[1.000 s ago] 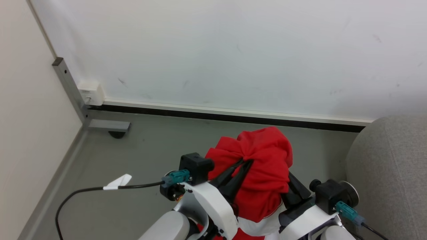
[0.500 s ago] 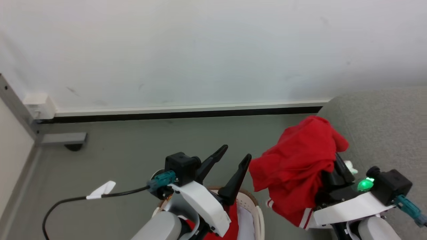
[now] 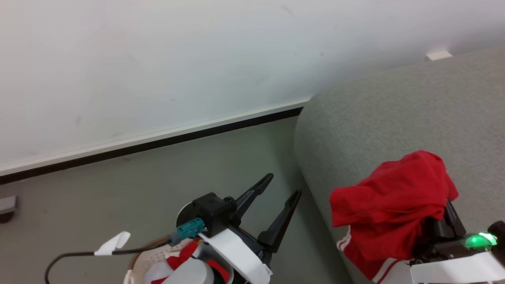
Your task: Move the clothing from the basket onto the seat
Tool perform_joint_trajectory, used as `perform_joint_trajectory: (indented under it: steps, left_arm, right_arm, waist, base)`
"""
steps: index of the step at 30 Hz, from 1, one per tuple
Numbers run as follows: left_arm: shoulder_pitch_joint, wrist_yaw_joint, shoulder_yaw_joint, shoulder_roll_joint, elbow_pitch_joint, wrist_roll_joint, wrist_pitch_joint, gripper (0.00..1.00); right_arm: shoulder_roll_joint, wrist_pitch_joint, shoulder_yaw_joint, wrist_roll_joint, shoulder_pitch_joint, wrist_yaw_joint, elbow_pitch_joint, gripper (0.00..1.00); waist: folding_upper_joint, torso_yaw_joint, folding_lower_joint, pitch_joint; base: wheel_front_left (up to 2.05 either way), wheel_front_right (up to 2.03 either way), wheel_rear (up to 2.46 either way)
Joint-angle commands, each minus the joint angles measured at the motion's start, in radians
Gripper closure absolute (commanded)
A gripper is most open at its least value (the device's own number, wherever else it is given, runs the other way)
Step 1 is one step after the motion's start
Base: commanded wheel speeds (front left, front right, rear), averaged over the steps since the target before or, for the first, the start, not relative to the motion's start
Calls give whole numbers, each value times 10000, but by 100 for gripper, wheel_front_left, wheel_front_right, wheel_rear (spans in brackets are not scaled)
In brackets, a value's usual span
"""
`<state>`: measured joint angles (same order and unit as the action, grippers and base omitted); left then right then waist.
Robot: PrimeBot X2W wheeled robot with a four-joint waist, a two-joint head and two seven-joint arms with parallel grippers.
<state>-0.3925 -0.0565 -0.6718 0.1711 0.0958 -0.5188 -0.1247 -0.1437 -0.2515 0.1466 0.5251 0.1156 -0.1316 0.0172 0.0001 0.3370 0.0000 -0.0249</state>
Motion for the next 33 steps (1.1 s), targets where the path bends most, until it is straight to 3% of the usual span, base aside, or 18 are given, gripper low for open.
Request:
perform_joint_trajectory:
  steps: [1, 12, 22, 27, 33]
  left_arm:
    - [25, 18, -37, 130, 54, 114, -72, 0]
    - [-130, 90, -337, 146, 302, 565, -353, 0]
    - [-862, 28, -515, 201, 70, 762, 86, 0]
    - [-1569, -25, -572, 286, -276, 1046, 454, 0]
    - [-2278, 22, -551, 471, -671, 1320, 850, 0]
  right_arm:
    - [-22, 39, -92, 17, -166, 18, -191, 100]
    - [245, 326, -573, 83, -523, 18, -1091, 100]
    - [91, 1021, -1940, 417, 1885, 18, -687, 100]
    - [-681, 1510, -2796, 1040, 3816, 18, -89, 100]
    - [-2170, 1822, -3958, 1240, 6228, 18, 1584, 100]
  waist:
    - [-1, 481, 0, -146]
    - [-1, 1018, 0, -647]
    - [-1, 550, 0, -1940]
    - [-1, -54, 0, -3363]
    - [-1, -627, 0, -5072]
  base:
    - [0, 0, 0]
    - [0, 0, 0]
    - [0, 0, 0]
    - [0, 0, 0]
    - [0, 0, 0]
